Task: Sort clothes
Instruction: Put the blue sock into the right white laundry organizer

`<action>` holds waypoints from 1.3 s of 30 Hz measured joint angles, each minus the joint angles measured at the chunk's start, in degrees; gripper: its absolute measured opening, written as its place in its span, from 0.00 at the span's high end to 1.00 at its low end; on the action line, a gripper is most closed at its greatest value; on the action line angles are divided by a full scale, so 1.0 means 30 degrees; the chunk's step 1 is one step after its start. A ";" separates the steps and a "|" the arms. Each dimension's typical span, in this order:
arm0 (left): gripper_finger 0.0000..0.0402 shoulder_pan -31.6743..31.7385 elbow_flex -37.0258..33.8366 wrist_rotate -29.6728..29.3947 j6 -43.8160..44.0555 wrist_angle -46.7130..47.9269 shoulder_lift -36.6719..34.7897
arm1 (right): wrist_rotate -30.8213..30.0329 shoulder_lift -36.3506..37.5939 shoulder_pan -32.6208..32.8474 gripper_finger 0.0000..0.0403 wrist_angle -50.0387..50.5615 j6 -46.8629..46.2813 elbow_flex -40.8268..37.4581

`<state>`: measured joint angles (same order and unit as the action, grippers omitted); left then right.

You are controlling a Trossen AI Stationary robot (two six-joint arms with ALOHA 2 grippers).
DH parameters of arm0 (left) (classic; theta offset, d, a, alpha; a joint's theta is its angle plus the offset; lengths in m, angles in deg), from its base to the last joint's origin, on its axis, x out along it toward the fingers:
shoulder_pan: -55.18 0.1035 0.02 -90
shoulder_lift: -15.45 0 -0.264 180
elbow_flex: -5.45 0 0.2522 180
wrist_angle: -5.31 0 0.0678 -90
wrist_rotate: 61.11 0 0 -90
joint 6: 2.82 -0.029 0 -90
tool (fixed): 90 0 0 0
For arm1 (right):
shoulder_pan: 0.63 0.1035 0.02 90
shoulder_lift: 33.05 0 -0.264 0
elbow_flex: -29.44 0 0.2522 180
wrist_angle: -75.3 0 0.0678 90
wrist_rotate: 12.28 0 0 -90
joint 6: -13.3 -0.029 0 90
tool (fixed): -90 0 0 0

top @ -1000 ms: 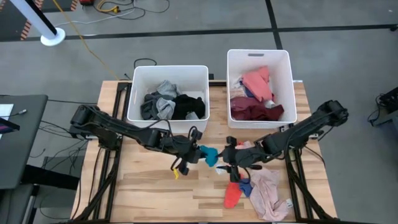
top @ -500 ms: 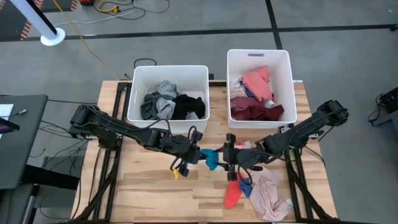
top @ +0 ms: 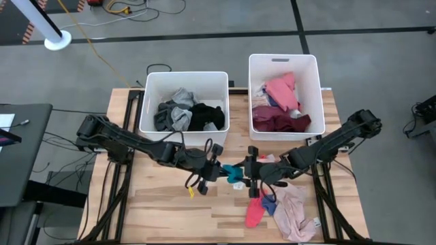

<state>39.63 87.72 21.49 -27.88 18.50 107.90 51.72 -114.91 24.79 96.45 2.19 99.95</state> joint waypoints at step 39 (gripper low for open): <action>0.55 -0.0401 0.0372 -0.3923 0.1403 0.6600 -0.3667 | -0.4169 -0.1384 -0.0667 0.97 -0.2344 0.2890 0.0170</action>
<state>38.43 88.83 9.72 -23.67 38.30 96.90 39.21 -119.06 22.79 89.41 10.86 100.46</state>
